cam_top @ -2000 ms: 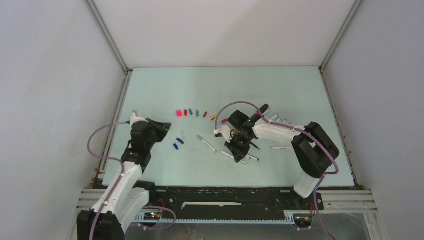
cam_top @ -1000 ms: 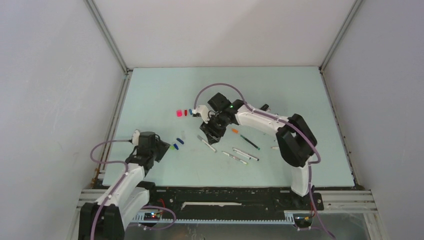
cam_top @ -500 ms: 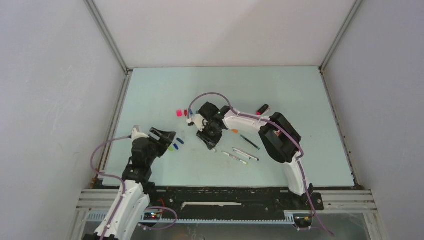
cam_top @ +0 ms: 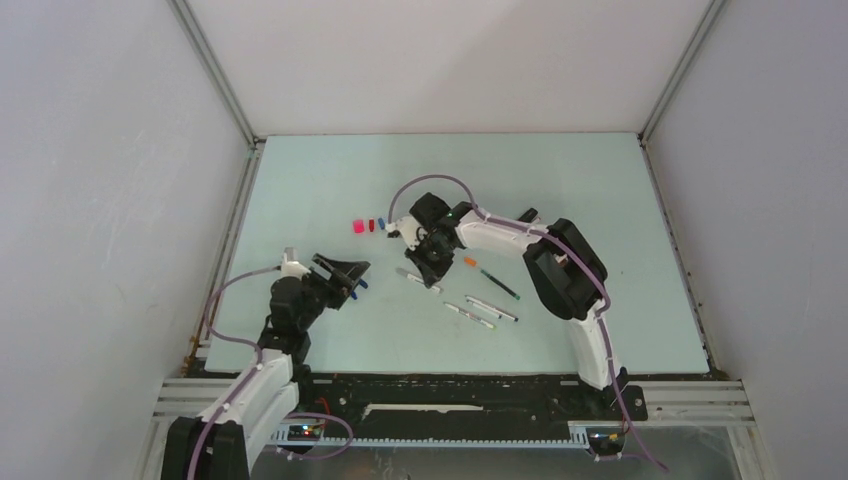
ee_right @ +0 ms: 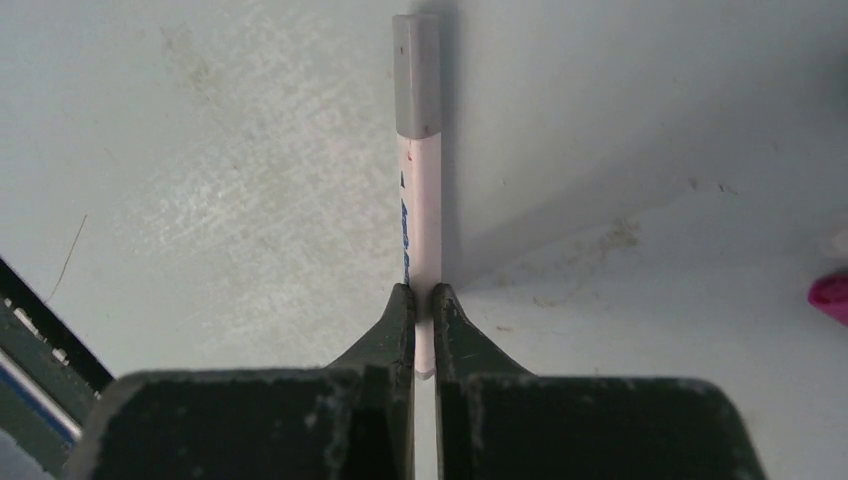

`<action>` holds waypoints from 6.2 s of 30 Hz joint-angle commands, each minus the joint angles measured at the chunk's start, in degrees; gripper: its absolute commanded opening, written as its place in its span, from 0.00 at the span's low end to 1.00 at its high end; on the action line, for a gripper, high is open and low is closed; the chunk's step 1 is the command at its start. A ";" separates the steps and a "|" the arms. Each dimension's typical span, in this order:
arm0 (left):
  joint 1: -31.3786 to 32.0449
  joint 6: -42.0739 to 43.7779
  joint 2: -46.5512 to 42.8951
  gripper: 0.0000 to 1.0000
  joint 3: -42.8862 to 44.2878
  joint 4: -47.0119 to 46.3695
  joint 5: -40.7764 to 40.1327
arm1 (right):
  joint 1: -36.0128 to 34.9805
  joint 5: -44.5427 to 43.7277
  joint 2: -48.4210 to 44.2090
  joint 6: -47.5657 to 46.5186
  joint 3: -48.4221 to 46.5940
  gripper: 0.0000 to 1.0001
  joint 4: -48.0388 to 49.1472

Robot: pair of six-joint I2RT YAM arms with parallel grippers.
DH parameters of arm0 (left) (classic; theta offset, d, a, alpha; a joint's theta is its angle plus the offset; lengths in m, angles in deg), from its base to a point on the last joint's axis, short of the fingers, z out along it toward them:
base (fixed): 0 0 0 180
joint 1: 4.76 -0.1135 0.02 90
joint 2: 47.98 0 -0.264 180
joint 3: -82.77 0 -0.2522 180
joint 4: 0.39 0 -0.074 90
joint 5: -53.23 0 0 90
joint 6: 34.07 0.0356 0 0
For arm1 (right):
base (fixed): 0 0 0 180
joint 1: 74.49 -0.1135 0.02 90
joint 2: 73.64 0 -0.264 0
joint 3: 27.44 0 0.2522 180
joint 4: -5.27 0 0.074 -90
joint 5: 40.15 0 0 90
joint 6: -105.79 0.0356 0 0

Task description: Open the pen caps

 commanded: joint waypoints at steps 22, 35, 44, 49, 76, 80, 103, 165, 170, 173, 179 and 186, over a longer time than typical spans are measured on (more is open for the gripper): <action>11.67 -6.67 21.23 0.56 4.97 -24.84 -2.81 | 1.23 21.13 -10.29 1.09 2.81 0.00 2.55; 10.78 7.34 -7.93 0.87 14.92 30.13 -33.96 | -7.67 1.77 -4.17 -2.53 -0.62 0.46 4.54; 10.26 -0.36 -8.56 0.81 15.89 41.19 -40.22 | -11.09 -7.83 1.09 -3.41 -3.00 0.37 3.31; 10.19 -3.75 -9.35 0.77 16.45 45.77 -43.10 | -11.37 -9.85 1.60 -4.11 -2.05 0.27 2.57; 10.39 -6.23 15.21 0.85 7.35 -15.69 -6.10 | 5.52 26.70 -11.18 0.95 5.22 0.00 6.44; 11.49 -7.05 18.52 0.85 8.51 -18.19 -5.55 | 5.29 29.01 -11.68 2.01 4.97 0.00 6.74; 16.40 -9.08 27.71 0.00 10.48 -26.63 -4.08 | 3.84 28.79 -11.43 3.76 4.06 0.04 7.01; -1.78 1.93 8.84 0.49 17.39 47.91 -32.49 | -4.35 0.32 -19.87 -3.03 24.30 0.35 3.62; -1.78 2.05 4.67 0.58 20.24 51.84 -32.58 | -3.36 1.79 -24.21 -4.88 23.88 0.40 2.13; -1.76 4.08 1.54 0.63 23.75 54.28 -32.55 | -0.57 4.41 -29.35 -8.16 23.41 0.41 0.21; -1.77 20.75 -2.77 0.84 29.49 44.50 -18.33 | 14.43 8.76 -44.02 -17.10 22.69 0.43 -2.30; -1.91 28.32 -2.16 1.00 39.10 37.97 -10.14 | 39.50 16.09 -56.20 -18.37 22.67 0.54 -1.59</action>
